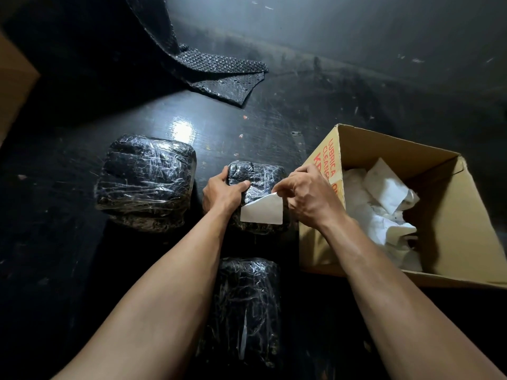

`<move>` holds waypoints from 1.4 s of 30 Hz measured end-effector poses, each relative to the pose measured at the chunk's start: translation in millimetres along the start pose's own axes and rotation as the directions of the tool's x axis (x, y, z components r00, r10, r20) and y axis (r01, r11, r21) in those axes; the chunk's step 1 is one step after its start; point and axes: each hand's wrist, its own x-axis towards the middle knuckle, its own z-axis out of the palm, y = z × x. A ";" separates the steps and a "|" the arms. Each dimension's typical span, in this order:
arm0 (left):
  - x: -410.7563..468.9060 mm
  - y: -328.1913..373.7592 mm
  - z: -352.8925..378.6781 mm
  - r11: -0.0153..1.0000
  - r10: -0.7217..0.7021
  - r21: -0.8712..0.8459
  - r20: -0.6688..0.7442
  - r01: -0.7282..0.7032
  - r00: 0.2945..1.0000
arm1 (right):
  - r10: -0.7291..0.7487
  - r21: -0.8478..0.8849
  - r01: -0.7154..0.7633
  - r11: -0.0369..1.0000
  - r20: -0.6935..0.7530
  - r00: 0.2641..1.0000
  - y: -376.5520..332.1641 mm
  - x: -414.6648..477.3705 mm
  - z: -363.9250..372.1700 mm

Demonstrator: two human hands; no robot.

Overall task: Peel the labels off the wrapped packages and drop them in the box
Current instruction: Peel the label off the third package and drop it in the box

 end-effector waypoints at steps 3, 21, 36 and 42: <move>0.4 1.0 1.1 0.999 0.010 0.039 -0.013 -0.009 1.000 | 0.000 0.009 0.000 1.000 -0.032 1.000 1.3 -1.3 3.7; -9.4 -10.5 -7.9 0.990 0.078 0.112 0.067 -0.085 0.995 | -0.062 0.046 0.074 0.996 -0.225 0.972 11.4 3.4 15.6; -15.6 -7.5 -5.2 0.984 0.096 0.146 0.023 -0.098 0.995 | -0.077 0.027 0.082 0.996 -0.141 0.987 -5.1 -19.6 -10.2; -12.6 -7.9 -3.9 0.984 0.099 0.143 0.028 -0.102 0.995 | -0.103 0.021 0.107 0.994 -0.144 0.984 -9.9 -25.9 -15.9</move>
